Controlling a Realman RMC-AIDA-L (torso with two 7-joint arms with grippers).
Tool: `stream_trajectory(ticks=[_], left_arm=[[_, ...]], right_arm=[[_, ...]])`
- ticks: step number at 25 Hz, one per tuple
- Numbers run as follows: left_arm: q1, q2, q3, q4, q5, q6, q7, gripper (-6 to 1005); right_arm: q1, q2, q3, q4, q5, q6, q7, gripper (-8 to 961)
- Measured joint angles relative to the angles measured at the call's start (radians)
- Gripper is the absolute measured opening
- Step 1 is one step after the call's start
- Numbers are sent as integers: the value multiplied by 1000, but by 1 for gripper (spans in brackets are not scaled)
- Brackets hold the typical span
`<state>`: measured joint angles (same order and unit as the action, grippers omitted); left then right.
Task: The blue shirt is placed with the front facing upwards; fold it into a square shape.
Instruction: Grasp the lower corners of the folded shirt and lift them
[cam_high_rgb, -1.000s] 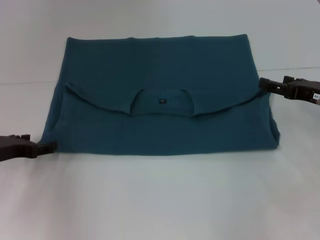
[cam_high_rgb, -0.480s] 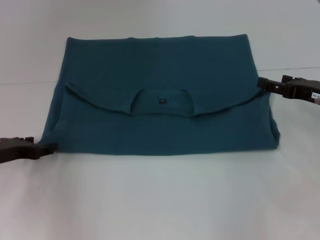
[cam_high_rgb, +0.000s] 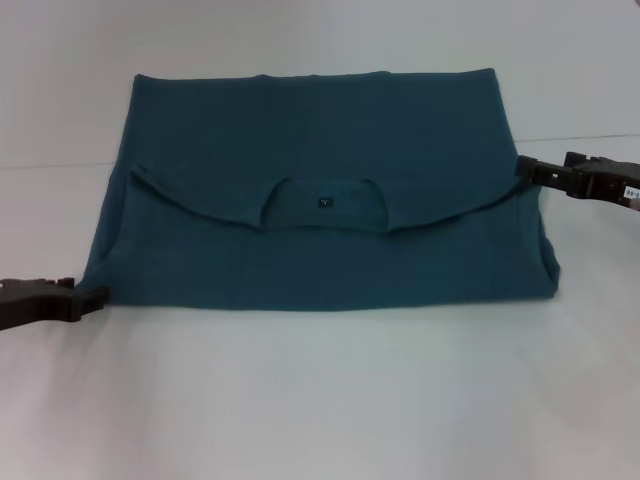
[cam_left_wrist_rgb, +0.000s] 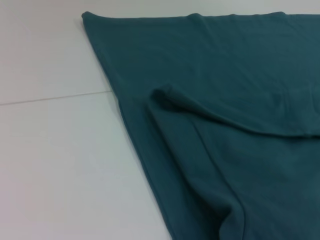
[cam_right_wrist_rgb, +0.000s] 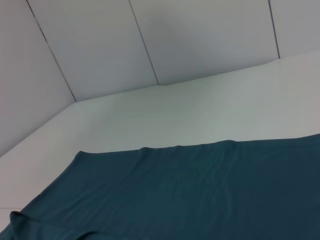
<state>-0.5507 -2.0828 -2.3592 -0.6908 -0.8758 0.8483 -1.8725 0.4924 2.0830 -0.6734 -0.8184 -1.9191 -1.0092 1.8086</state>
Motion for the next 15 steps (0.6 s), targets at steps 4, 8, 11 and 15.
stream_trajectory(ticks=[4,8,11,15], left_arm=[[-1,0,0,6,0,0,2,560],[-3,2,0,11,0,-1,3,421],[-6,2,0,13,0,-5,10,381],[-19,2,2,40,4,-28,16,335]], right_arm=[[3,0,0,1,0,0,0,945],[4,1,0,1,0,0,1,944],[4,1,0,1,0,0,7,943],[4,2,0,1,0,-1,9,942]])
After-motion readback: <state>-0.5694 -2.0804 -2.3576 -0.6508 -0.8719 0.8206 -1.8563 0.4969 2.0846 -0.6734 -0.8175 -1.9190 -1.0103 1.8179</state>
